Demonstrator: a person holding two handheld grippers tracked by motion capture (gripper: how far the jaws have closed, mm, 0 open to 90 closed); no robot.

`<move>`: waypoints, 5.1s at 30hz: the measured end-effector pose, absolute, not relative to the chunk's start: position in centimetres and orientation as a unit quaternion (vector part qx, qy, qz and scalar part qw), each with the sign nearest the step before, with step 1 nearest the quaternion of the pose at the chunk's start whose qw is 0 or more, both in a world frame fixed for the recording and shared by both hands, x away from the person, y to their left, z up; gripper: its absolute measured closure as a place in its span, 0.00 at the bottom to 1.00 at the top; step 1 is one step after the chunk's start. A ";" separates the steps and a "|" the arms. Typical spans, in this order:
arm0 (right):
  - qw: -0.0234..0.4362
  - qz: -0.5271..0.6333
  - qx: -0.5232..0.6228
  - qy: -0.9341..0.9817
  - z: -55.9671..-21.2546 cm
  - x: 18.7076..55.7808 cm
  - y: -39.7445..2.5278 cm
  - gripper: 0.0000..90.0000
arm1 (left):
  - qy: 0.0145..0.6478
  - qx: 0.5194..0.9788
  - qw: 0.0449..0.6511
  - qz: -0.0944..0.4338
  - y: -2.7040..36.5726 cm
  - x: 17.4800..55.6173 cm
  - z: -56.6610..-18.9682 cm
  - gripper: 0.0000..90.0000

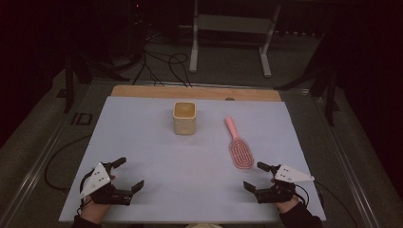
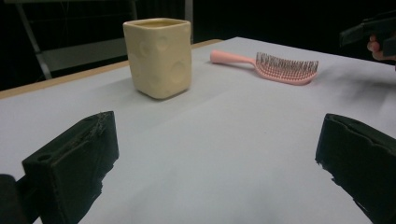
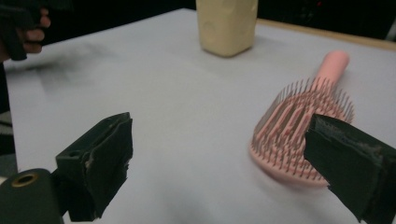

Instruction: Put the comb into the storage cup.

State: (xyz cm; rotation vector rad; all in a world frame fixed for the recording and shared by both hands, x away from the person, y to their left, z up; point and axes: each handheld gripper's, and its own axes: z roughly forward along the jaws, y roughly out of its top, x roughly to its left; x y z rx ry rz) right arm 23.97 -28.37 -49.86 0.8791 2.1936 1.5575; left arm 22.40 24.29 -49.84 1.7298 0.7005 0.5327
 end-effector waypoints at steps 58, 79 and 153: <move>0.125 0.523 0.246 0.806 -44.7 23.4 -26.3 0.10 | 0.299 0.729 0.573 0.225 24.4 22.1 -49.9 0.00; 0.157 0.525 0.226 0.805 -40.8 26.1 -26.4 0.10 | 0.299 0.731 0.571 0.224 24.3 22.1 -49.9 0.00; 0.108 0.449 0.267 0.846 -44.1 41.1 -21.1 0.40 | 0.298 0.730 0.574 0.221 24.4 22.2 -50.0 0.00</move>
